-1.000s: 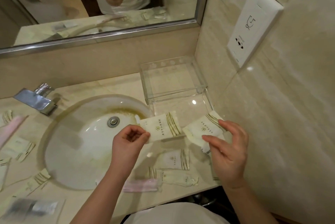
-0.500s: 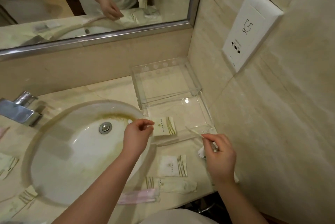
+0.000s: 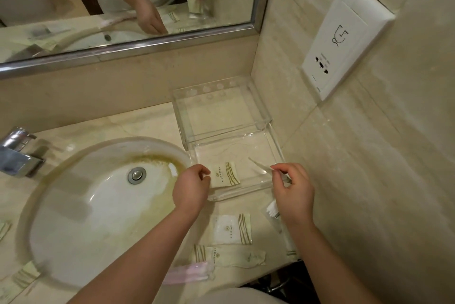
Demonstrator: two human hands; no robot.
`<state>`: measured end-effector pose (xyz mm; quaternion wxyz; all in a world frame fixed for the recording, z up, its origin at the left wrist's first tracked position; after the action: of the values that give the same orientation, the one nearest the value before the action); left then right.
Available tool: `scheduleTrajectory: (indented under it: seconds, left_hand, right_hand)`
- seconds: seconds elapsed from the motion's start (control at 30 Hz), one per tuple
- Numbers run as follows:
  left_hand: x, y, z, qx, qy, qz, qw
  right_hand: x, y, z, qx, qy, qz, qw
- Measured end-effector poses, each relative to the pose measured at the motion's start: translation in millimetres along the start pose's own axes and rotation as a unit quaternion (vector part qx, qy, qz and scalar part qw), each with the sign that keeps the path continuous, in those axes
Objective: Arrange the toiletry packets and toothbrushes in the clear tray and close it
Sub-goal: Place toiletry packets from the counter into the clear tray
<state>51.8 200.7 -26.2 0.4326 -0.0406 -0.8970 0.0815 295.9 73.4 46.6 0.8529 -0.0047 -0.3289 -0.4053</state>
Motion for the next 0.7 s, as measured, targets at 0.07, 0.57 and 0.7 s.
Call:
scheduleTrajectory:
  seconds: [0.07, 0.57, 0.7]
  left_hand:
    - [0.5, 0.1, 1.5, 0.001, 0.009, -0.003, 1.0]
    - [-38.2, -39.9, -45.8, -0.289, 0.221, 0.007, 0.931]
    - [-66.8, -48.3, -37.1, -0.276, 0.244, 0.126, 0.921]
  right_hand:
    - [-6.0, 3.5, 4.3, 0.025, -0.022, 0.006, 0.999]
    - [-67.3, 10.7, -15.7, 0.172, -0.222, 0.106, 0.954]
    - [-78.7, 8.4, -30.3, 0.151, -0.246, 0.153, 0.945]
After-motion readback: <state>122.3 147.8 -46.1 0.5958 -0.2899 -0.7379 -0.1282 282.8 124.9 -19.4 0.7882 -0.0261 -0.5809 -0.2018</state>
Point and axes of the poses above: each hand's wrist, its own y-axis towards the middle knuckle, its own x-axis out of the back of the hand, z = x × y, the point moved 10 cm from there along y, towards the middle knuckle, and after that the axes turned 8 degrees about -z, right-handed, at the moved point
